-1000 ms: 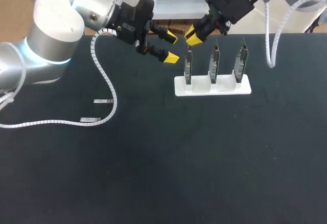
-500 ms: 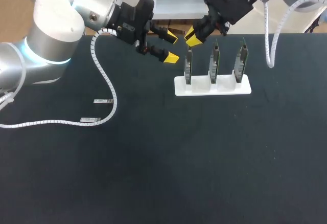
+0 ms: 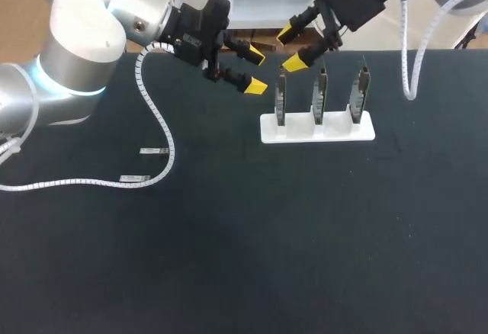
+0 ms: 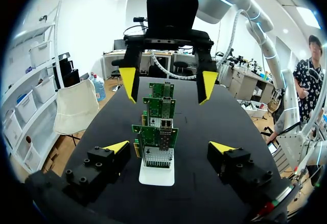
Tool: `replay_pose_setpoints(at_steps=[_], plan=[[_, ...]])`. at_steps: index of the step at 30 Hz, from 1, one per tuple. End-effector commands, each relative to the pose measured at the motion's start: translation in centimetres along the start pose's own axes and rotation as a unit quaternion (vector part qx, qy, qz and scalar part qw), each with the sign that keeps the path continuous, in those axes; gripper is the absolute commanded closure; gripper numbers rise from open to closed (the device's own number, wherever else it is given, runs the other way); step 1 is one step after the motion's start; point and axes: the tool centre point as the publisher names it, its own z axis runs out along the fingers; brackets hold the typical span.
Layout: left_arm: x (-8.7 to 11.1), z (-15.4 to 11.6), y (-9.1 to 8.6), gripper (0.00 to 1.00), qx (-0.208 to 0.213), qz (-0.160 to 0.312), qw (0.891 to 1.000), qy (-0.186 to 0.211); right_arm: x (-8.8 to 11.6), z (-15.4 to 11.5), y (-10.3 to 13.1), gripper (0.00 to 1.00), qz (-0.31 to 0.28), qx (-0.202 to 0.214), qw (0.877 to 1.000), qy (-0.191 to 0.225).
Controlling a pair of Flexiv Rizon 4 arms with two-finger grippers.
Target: Pick up the optical module with the left hand, and insert it into the network port with the right hand.
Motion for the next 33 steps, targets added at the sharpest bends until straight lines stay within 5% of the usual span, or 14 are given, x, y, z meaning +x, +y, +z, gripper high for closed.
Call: replay_pose_setpoints(at_steps=[1, 13, 14, 15, 33], plan=[[0.0, 0.1, 0.2, 0.00, 0.002, 0.001, 1.000, 0.001, 0.5, -1.2, 0.7, 0.00, 0.017, 0.000, 1.000, -0.020], [0.0, 0.1, 0.2, 0.00, 0.002, 0.001, 1.000, 0.001, 1.0, -2.2, 1.3, 0.00, 0.037, 0.010, 0.999, -0.032], [0.0, 0.1, 0.2, 0.00, 0.002, 0.001, 1.000, 0.001, 1.0, -2.3, 1.4, 0.07, 0.036, 0.010, 0.999, -0.033], [0.0, 0.1, 0.2, 0.00, 0.002, 0.001, 1.000, 0.001, 1.0, -2.3, 1.5, 0.95, 0.035, 0.010, 0.999, -0.036], [0.0, 0.1, 0.2, 0.00, 0.002, 0.001, 1.000, 0.001, 0.4, -2.1, 1.1, 1.00, 0.013, 0.010, 0.999, -0.036]])
